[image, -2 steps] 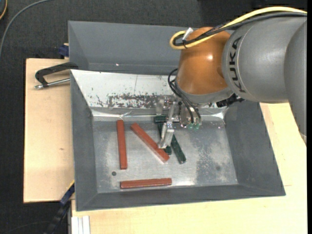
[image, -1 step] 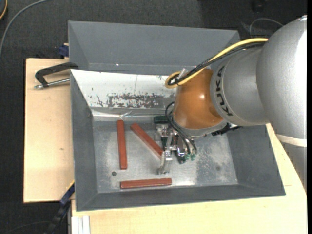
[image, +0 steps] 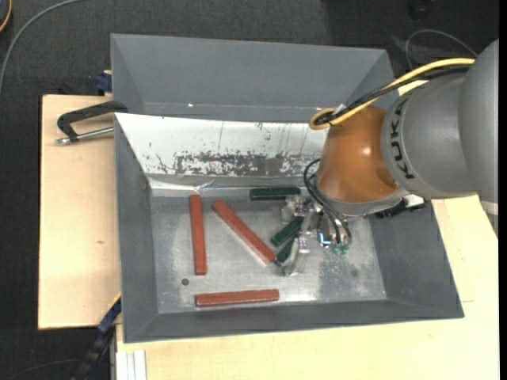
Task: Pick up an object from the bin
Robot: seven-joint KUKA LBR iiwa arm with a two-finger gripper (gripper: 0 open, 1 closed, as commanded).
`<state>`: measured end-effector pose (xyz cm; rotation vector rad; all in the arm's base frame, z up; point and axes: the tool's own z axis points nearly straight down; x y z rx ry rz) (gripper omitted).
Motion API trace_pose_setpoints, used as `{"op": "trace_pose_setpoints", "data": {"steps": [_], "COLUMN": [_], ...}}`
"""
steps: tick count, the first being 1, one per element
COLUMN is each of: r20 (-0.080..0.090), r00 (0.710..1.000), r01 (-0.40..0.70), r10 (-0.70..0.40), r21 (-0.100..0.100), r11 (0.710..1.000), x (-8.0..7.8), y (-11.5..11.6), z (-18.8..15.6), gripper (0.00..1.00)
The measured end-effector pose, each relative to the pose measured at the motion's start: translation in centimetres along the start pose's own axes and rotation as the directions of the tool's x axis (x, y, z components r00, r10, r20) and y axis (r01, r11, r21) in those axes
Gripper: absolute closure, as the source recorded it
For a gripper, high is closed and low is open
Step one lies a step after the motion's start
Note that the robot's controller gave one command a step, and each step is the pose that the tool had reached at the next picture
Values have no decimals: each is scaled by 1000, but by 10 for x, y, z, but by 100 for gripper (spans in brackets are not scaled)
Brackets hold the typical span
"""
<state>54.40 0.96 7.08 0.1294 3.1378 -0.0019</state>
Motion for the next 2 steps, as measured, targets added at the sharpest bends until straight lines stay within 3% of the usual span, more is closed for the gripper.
{"op": "trace_pose_setpoints", "data": {"steps": [1, 2], "r20": [0, 13], "r00": [1000, 960], "r01": [4, 280], "r10": [-4, -280], "r21": [-2, 0], "r11": [1000, 960], "x": [0, -30], "y": [2, 14], "z": [0, -159], "gripper": [100, 100]}}
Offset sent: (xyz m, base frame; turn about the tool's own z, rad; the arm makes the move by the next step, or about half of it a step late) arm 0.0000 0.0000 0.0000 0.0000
